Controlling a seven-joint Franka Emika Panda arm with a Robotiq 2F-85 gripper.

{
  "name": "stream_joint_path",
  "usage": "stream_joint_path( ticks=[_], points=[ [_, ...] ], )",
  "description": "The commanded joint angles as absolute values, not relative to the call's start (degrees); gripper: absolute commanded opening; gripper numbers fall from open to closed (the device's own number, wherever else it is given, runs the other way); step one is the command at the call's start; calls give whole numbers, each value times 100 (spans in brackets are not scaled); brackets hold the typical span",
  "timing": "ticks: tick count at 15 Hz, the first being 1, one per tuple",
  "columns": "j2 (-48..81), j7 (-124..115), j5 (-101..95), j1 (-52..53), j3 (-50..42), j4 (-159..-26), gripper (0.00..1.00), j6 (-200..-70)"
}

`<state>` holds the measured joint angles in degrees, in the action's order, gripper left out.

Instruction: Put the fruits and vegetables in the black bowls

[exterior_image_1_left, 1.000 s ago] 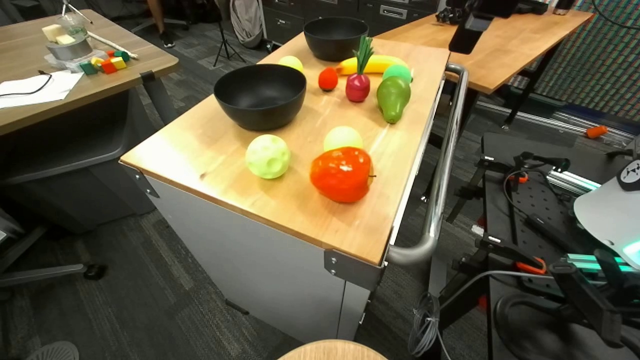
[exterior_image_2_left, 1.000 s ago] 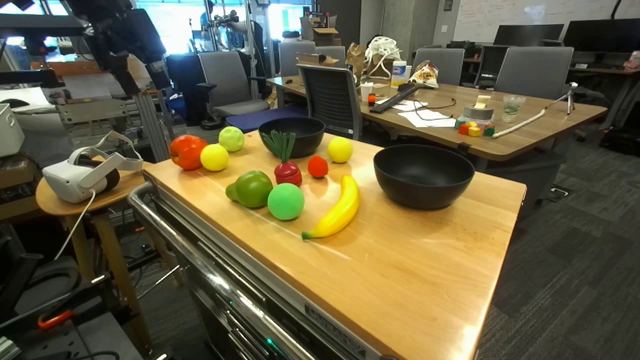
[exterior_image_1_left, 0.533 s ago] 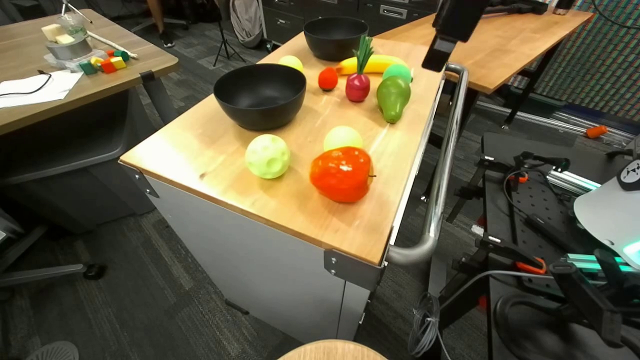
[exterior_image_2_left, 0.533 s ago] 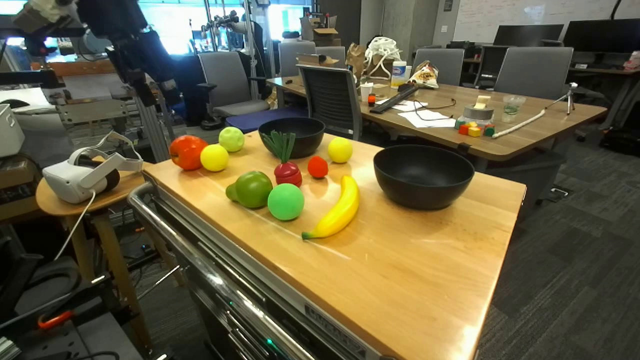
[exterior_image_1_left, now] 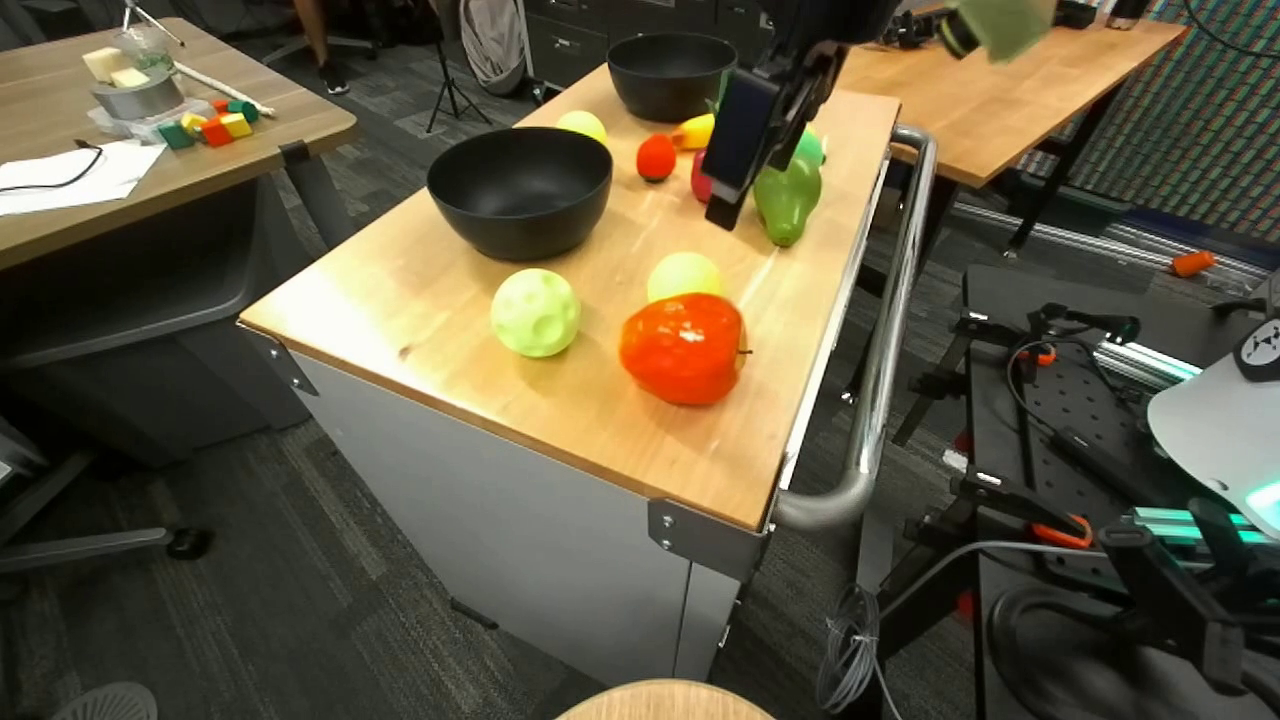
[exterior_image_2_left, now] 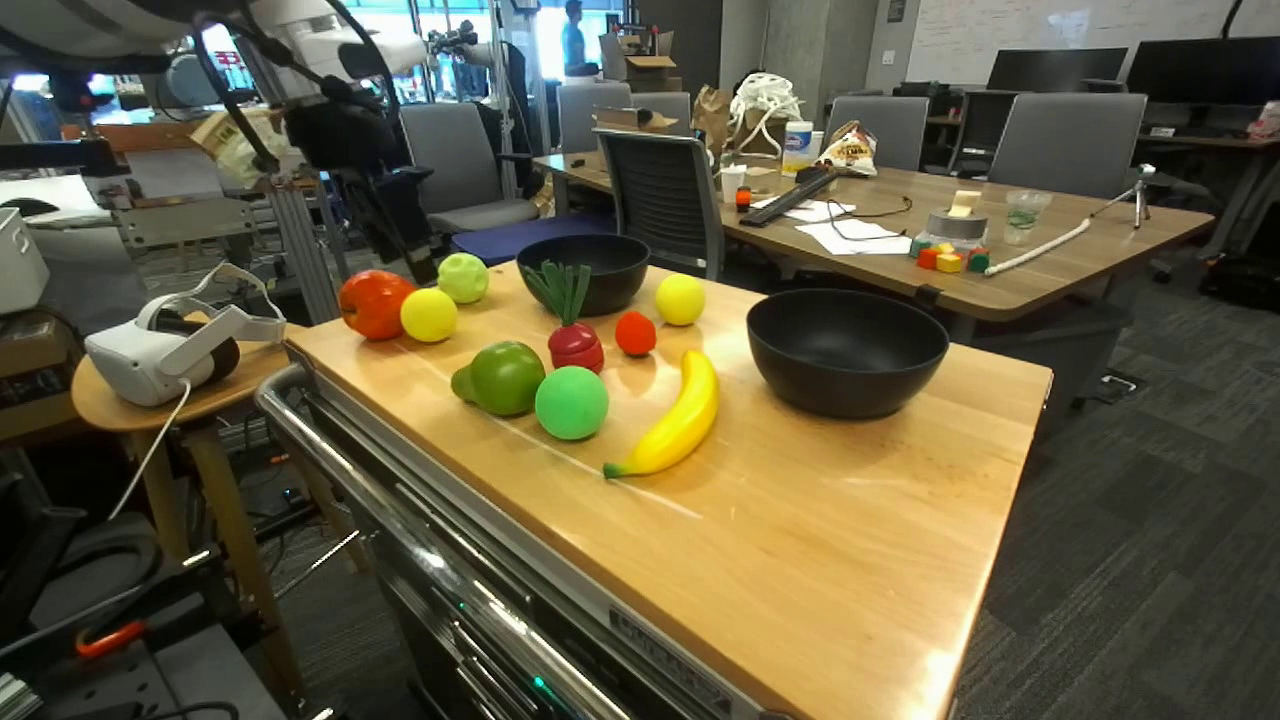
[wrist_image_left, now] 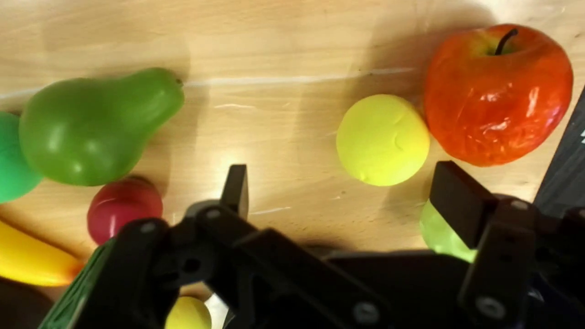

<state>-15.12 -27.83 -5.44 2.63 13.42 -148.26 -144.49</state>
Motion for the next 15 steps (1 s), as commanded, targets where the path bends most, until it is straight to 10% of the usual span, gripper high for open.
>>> stream_joint_path(
  ticks=[1, 7, 9, 15],
  points=[
    [-673, -3165, -421, 260, 1345, -14420, 100, -15007],
    [183, -3543, -658, 503, 1235, -14037, 100, -15287],
    [356, -3530, -554, 609, 1170, -13987, 73, -15271],
    [356, -3634, -626, 819, 957, -14014, 31, -15109]
  ],
)
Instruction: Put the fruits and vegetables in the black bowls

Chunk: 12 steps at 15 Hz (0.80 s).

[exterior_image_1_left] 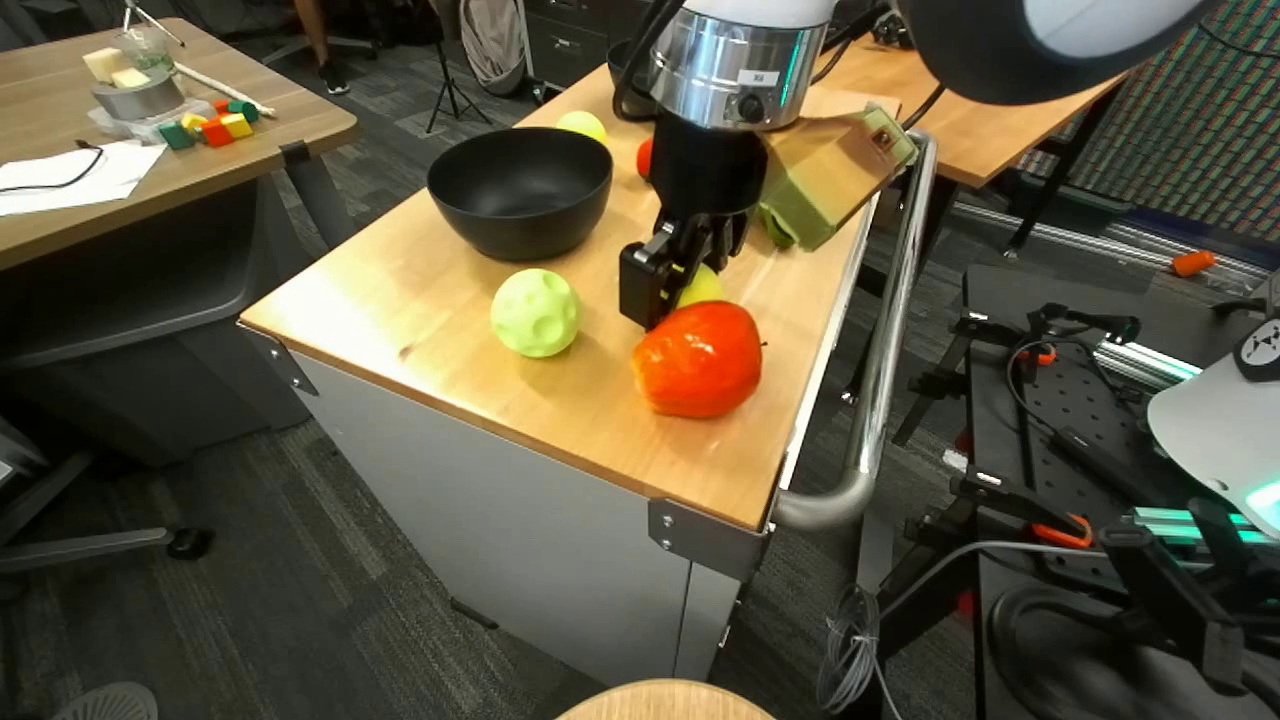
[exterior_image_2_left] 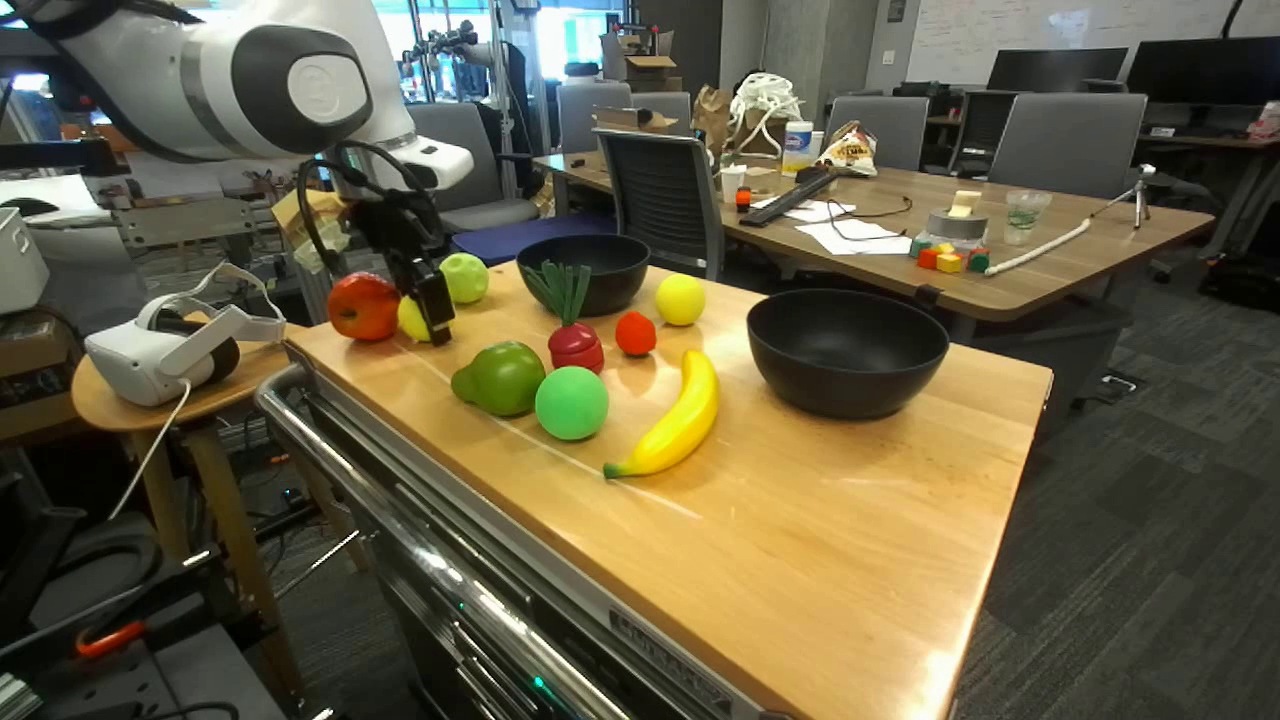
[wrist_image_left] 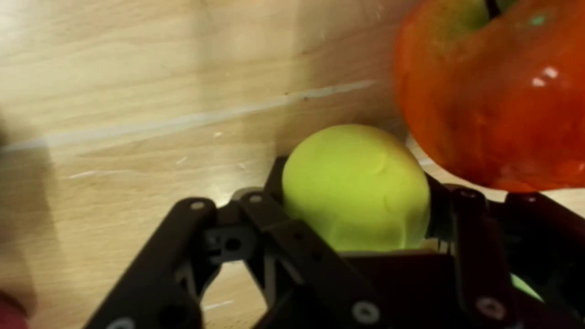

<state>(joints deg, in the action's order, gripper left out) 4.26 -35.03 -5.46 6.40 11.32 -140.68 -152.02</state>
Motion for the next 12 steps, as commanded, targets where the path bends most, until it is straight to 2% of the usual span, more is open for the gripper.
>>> stream_joint_path(
  ticks=[1, 3, 8, 9, 12],
  points=[
    [247, -3703, -772, 848, 917, -14032, 30, -15053],
    [-80, -3794, -1154, 881, 850, -14036, 23, -14919],
    [-929, -3222, -1987, 771, 1080, -13283, 16, -13914],
    [-934, -2998, -2087, 740, 1125, -13006, 12, -13769],
    [-455, -2144, -1997, 684, 1097, -12297, 9, -13581]
  ],
)
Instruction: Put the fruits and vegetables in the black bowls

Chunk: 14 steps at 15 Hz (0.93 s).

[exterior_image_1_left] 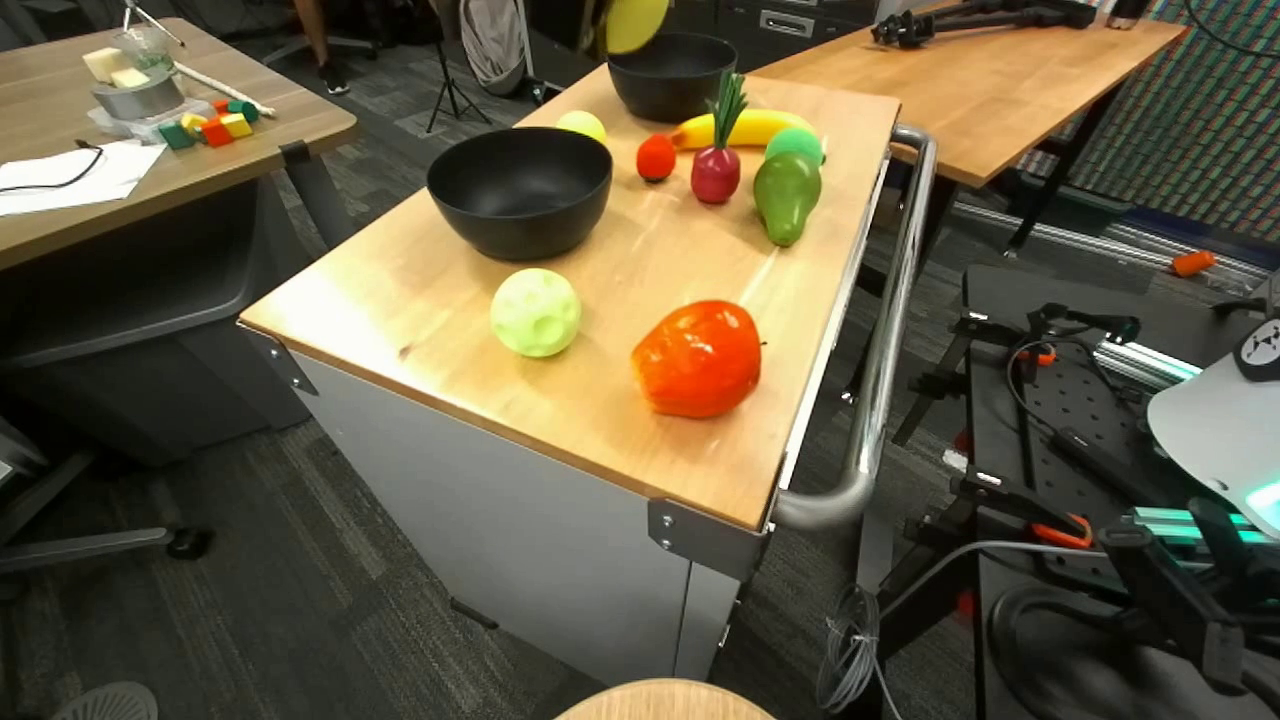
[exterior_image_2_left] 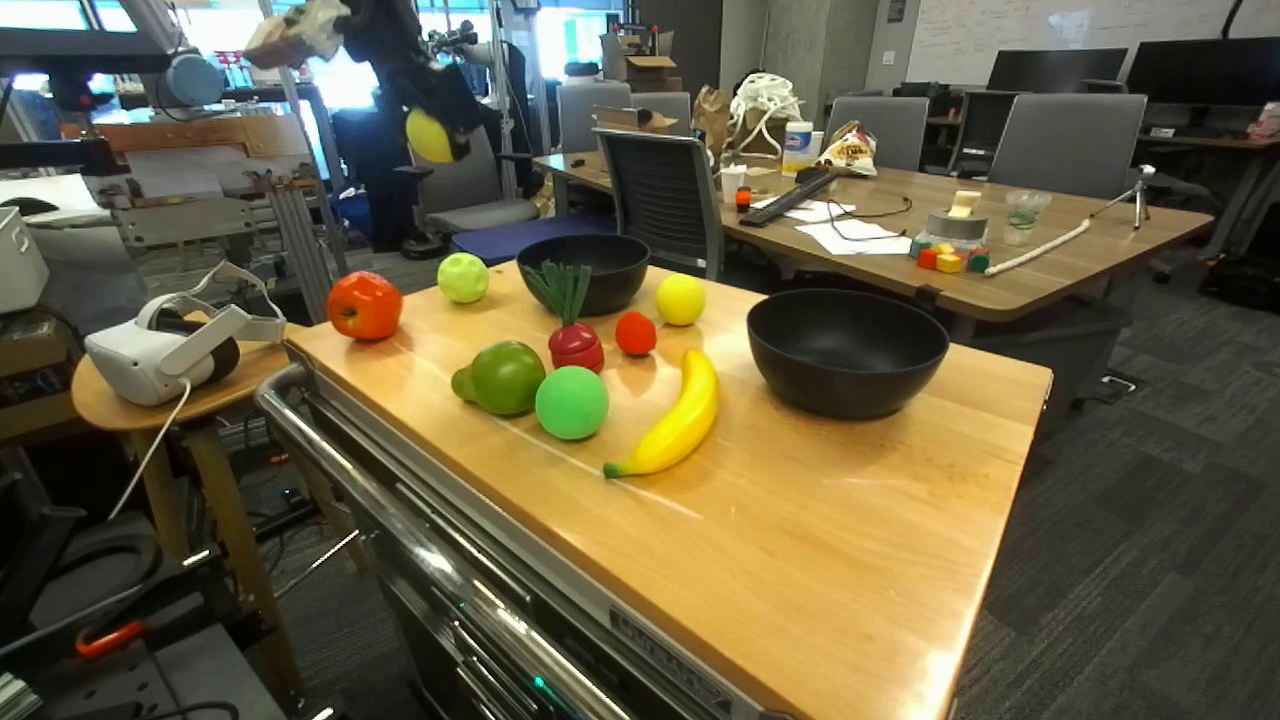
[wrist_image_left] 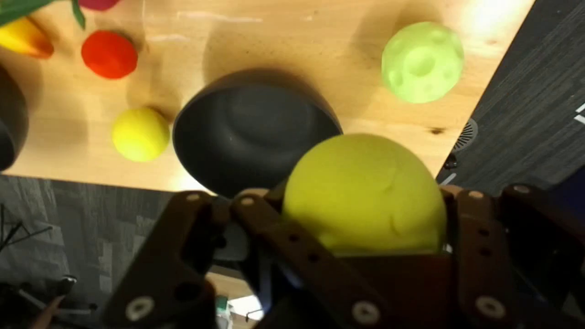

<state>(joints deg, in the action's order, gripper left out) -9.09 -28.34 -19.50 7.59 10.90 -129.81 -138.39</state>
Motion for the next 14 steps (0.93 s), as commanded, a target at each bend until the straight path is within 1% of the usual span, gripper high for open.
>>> stream_joint_path(
  ticks=[1, 7, 13, 14],
  points=[
    [-312, -2018, -2107, 647, 1083, -12143, 9, -13520],
    [850, -1249, -2260, 613, 725, -11367, 9, -13263],
    [1501, -742, -2125, 686, 495, -10785, 10, -13177],
    [1558, -632, -2050, 670, 494, -10724, 49, -13185]
  ],
)
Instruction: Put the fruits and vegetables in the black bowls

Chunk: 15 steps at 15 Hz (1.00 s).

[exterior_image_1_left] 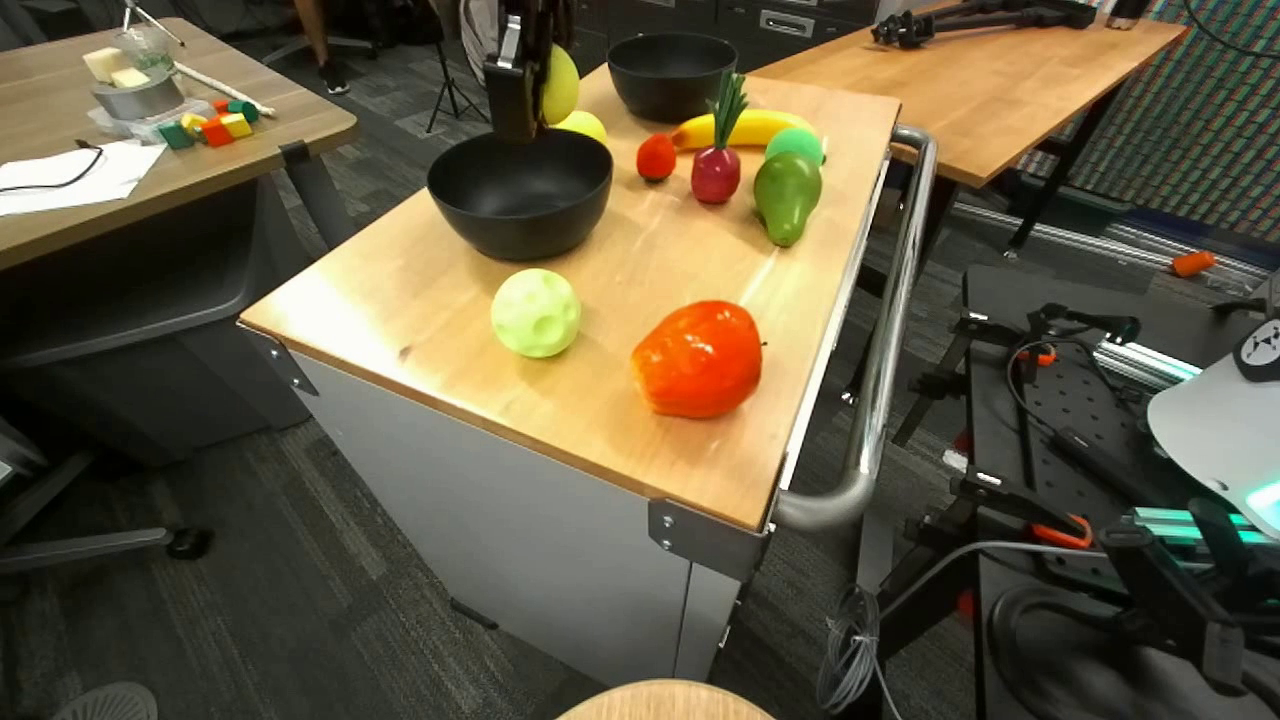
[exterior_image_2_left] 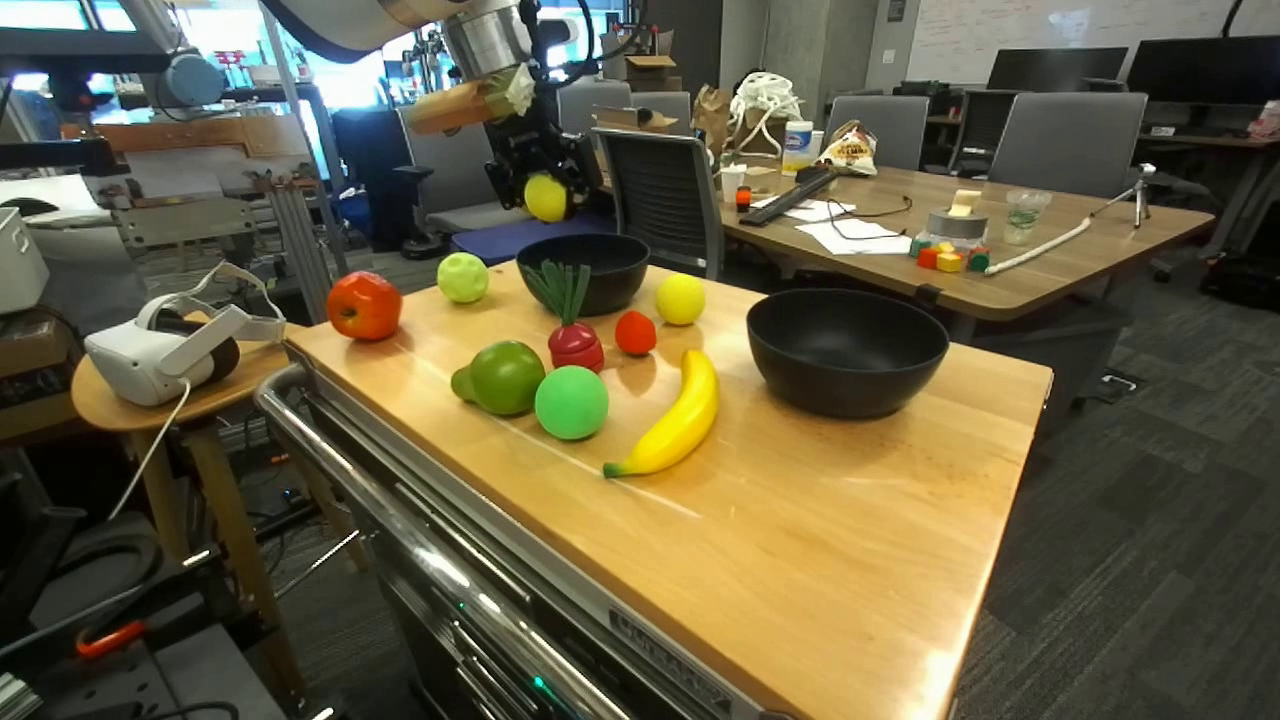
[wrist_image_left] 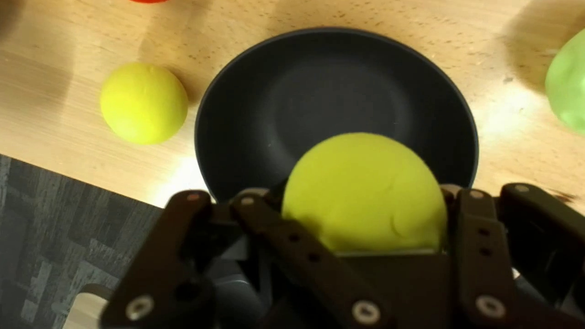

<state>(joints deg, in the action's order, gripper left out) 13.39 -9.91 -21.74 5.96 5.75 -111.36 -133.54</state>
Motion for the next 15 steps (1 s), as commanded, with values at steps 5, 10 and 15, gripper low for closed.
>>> stream_joint_path(
  ticks=[5, 10, 15],
  points=[
    [1430, -662, -2036, 672, 421, -10870, 89, -13223],
    [543, -780, -971, 663, 669, -11590, 100, -13281],
    [23, -1396, -49, 1066, 1077, -12240, 100, -13511]
  ],
)
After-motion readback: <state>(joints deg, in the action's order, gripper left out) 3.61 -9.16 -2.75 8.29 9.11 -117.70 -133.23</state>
